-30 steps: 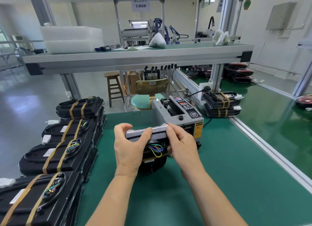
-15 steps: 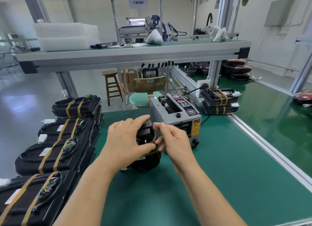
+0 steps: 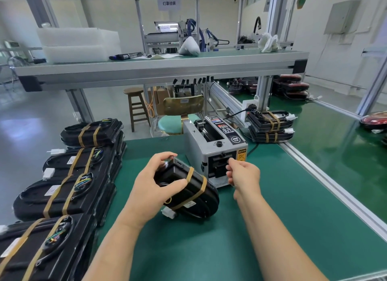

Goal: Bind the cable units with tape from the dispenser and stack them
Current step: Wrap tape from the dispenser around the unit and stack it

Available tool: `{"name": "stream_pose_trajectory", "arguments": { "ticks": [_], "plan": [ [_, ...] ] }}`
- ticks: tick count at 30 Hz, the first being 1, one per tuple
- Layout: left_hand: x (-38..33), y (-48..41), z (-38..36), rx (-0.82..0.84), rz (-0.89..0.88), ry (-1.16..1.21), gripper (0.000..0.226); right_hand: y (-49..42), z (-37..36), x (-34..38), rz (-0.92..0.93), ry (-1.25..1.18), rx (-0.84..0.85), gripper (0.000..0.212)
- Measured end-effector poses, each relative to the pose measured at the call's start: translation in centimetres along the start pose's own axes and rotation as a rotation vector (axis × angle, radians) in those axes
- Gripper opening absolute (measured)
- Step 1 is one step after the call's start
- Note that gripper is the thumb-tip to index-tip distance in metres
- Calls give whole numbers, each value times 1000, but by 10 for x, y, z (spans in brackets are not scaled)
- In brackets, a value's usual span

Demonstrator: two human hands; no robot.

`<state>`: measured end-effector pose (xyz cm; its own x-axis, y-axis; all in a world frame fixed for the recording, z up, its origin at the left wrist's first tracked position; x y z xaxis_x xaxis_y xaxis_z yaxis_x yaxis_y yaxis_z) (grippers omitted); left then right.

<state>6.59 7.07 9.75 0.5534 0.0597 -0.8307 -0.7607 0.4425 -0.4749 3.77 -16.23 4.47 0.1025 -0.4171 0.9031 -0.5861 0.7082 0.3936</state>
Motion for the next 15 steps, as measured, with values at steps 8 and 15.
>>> {"name": "stream_pose_trajectory", "arguments": {
  "ticks": [8,15],
  "plan": [
    [10,13,0,-94,68,189,52,-3,-3,3,-48,53,-18,15],
    [15,19,-6,-121,100,299,49,-4,-8,0,-67,45,-75,10]
  ]
}}
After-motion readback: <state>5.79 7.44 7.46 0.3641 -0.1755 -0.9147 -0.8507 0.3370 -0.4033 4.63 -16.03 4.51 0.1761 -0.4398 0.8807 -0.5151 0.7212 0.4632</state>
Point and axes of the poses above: each hand's wrist, its own y-axis away from the middle knuckle, its own z-axis out of the back of the hand, x = y × z, the point moved 4 cm from there along -y, towards the middle knuckle, and after that the axes turned 10 degrees about -z, right-handed, at the moved point
